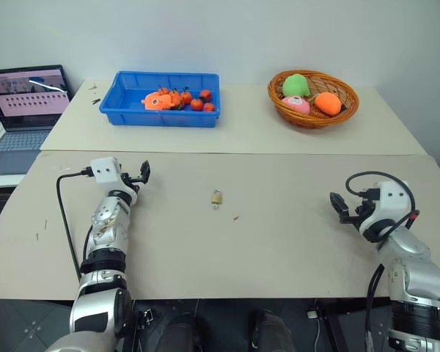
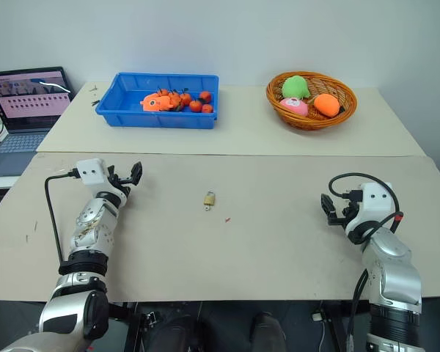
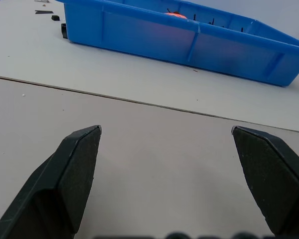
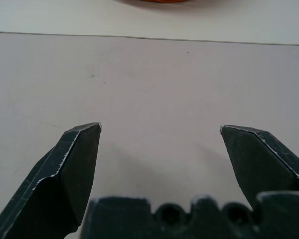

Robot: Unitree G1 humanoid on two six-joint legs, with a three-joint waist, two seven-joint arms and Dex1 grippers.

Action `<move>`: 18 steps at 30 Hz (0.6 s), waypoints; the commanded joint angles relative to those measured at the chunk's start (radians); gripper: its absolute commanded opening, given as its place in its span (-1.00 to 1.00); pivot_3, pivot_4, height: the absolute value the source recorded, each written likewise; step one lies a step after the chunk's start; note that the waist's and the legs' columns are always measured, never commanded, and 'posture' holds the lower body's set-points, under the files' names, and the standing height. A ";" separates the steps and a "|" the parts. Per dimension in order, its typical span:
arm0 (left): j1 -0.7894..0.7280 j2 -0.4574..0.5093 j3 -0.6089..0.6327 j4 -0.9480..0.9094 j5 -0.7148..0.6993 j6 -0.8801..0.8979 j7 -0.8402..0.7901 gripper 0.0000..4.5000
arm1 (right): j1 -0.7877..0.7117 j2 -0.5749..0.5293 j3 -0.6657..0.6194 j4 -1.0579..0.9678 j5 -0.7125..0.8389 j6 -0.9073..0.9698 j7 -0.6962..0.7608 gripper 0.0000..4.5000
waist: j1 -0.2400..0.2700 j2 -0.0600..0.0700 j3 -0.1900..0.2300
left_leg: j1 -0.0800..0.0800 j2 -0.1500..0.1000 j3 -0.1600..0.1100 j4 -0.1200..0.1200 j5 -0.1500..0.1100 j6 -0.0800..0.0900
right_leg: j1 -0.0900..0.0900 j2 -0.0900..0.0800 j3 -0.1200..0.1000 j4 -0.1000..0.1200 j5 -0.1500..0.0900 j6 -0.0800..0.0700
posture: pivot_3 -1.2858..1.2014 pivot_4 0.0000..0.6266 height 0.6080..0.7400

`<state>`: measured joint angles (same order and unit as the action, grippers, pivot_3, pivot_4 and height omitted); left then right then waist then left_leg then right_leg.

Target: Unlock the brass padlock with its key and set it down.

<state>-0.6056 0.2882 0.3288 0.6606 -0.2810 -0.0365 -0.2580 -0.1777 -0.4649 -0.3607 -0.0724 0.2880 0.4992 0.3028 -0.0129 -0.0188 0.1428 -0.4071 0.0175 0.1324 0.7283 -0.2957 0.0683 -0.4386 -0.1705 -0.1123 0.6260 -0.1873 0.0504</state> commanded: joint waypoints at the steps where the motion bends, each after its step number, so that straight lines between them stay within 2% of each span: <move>1: 0.007 0.008 -0.023 -0.042 0.023 -0.018 0.002 0.98 | 0.003 -0.003 -0.007 -0.030 0.003 -0.030 0.001 1.00 | 0.000 0.000 0.000 | 0.000 0.000 0.000 0.000 0.000 0.000 | 0.000 0.000 0.000 0.000 0.000 0.000 | 0.03 -0.52 0.28; 11: 0.021 0.012 -0.068 -0.033 0.042 -0.030 -0.068 0.98 | 0.018 0.000 0.002 -0.031 -0.006 -0.033 0.001 1.00 | 0.000 0.000 0.000 | 0.000 0.000 0.000 0.000 0.000 0.000 | 0.000 0.000 0.000 0.000 0.000 0.000 | 0.03 -0.52 0.28; 14: 0.036 0.059 -0.091 -0.037 0.020 0.007 -0.215 0.98 | 0.029 -0.002 -0.001 -0.042 -0.003 -0.028 0.003 1.00 | -0.001 0.000 0.000 | 0.000 0.000 0.000 0.000 0.000 0.000 | 0.000 0.000 0.000 0.000 0.000 0.000 | 0.03 -0.52 0.28; 18: 0.013 0.169 -0.157 -0.034 0.025 0.039 -0.459 0.98 | 0.039 -0.016 0.011 -0.050 0.000 -0.024 0.027 1.00 | -0.005 0.000 0.000 | 0.000 0.000 0.001 0.000 0.000 0.000 | -0.001 0.000 0.000 0.000 0.000 0.000 | 0.03 -0.52 0.28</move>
<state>-0.5645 0.4239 0.1952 0.6563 -0.2529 -0.0054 -0.6206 -0.1362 -0.4614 -0.3460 -0.0753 0.2795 0.4917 0.3158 -0.0183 -0.0186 0.1428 -0.4069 0.0178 0.1334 0.7283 -0.2957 0.0683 -0.4394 -0.1704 -0.1120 0.6261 -0.1875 0.0505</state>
